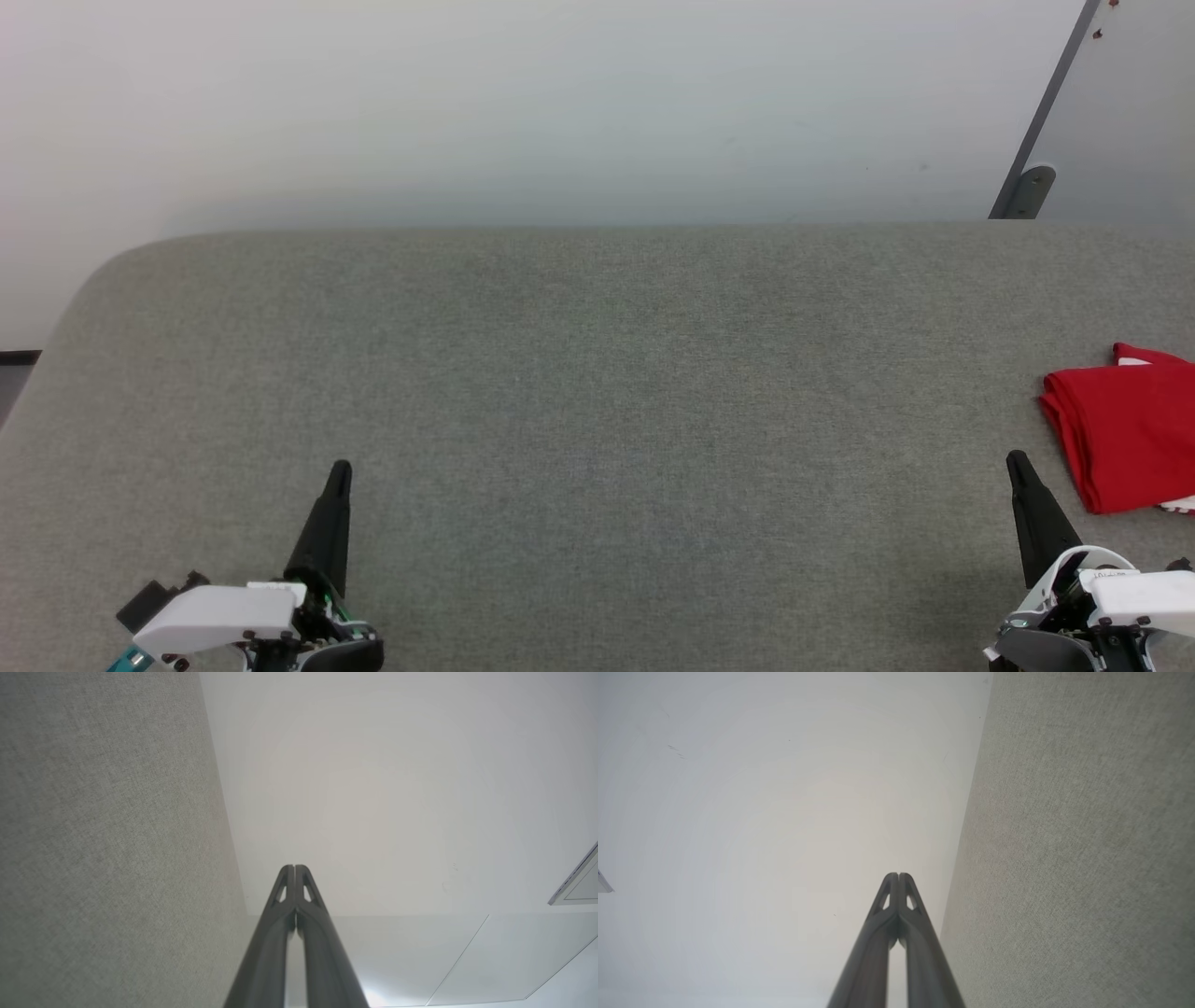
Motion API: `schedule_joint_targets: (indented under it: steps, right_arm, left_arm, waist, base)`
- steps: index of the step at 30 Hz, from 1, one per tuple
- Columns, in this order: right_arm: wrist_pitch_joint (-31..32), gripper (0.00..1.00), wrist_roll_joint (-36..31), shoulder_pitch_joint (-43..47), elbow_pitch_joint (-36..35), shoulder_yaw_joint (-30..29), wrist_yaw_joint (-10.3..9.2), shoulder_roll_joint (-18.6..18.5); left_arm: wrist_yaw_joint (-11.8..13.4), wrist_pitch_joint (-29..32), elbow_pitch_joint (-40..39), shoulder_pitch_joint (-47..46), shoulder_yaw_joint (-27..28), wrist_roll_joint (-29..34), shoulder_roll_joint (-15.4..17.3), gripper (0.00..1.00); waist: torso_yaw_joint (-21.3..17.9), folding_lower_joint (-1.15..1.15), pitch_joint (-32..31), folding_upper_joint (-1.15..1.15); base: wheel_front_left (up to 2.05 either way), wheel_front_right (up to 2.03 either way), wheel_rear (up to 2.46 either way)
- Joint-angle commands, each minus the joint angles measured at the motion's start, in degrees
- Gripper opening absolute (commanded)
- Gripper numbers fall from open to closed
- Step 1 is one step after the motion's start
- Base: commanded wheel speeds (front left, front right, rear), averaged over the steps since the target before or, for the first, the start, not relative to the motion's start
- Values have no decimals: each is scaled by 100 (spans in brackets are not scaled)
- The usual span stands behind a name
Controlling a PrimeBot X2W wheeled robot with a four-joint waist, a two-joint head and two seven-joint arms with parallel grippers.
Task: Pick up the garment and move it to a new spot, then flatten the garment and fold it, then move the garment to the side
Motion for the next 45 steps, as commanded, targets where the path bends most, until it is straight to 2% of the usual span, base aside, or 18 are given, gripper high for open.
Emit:
schedule_joint_targets:
  steps: [1,45]
  right_arm:
    - [16,0,14,-15,1,-4,-6,23]
    - [17,0,14,-15,1,-5,-6,23]
  left_arm:
    - [-18,32,8,-56,16,15,-13,0]
    - [-18,34,8,-59,40,38,-29,0]
  waist:
    - [0,0,0,0]
    - [0,0,0,0]
  base:
    - [0,0,0]
    - [0,0,0]
